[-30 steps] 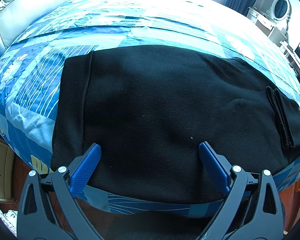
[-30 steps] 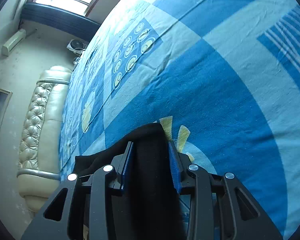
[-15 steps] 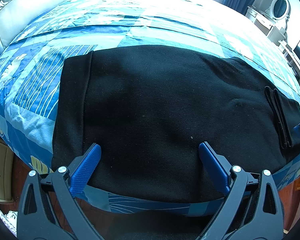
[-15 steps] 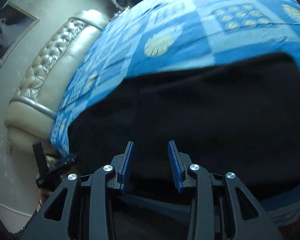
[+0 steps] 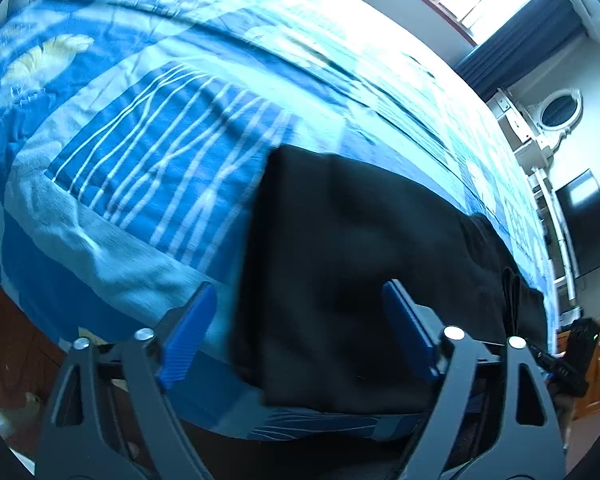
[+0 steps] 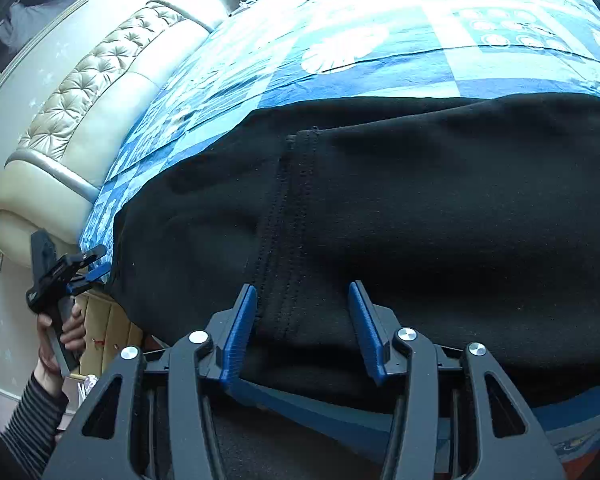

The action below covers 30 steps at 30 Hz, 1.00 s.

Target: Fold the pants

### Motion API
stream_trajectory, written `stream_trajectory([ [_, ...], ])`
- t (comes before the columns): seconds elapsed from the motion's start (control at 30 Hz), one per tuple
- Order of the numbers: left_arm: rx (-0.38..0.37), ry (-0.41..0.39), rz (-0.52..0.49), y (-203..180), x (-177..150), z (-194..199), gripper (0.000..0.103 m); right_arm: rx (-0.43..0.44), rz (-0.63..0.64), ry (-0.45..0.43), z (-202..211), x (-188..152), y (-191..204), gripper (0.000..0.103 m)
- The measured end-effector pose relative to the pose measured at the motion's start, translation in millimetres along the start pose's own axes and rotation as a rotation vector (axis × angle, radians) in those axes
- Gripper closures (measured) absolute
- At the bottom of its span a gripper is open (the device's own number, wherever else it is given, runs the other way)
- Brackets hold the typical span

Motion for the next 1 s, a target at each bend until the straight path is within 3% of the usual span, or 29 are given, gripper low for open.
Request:
stream_trajectory([
  [0.2, -0.053, -0.046, -0.087, -12, 52, -5, 0.018, -0.008, 0.012, -0.005, -2, 1, 5, 0.043],
  [0.33, -0.122, 0.094, -0.099, -19, 57, -35, 0.018, -0.037, 0.035, 0.003, -5, 2, 10, 0.039],
  [0.4, -0.199, 0.182, -0.082, -25, 40, -47, 0.018, -0.037, 0.032, 0.002, -4, 2, 11, 0.038],
  [0.47, -0.240, 0.181, -0.106, -29, 22, -46, 0.018, -0.040, 0.032, 0.000, -4, 2, 11, 0.037],
  [0.53, -0.300, 0.186, -0.073, -28, 11, -43, 0.018, -0.043, 0.033, -0.002, -4, 2, 12, 0.036],
  [0.63, -0.470, 0.208, 0.104, -18, -3, -34, 0.018, -0.044, 0.038, -0.008, -4, 1, 13, 0.035],
  [0.73, -0.544, 0.199, 0.221, -11, -8, -33, 0.018, -0.047, 0.042, -0.011, -3, 1, 13, 0.035],
  [0.83, -0.543, 0.193, 0.255, -12, -5, -37, 0.018, -0.049, 0.042, -0.013, -3, 1, 13, 0.033],
  [0.93, -0.495, 0.199, 0.220, -26, -6, -43, 0.019, -0.054, 0.049, -0.013, -3, 1, 14, 0.032],
  [1.0, -0.458, 0.210, 0.170, -34, -14, -40, 0.027, -0.056, 0.051, -0.016, -3, 1, 15, 0.031],
])
Point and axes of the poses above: each gripper's, at about its wrist camera, not at the fingertips, and z roughly against the way its jaws point, y to its left, x to its top, the point moved 8 cm from there along -z, roughly the way its jaws point, and after that the axes turned 11 degrees about z, right-handed, at the moved point
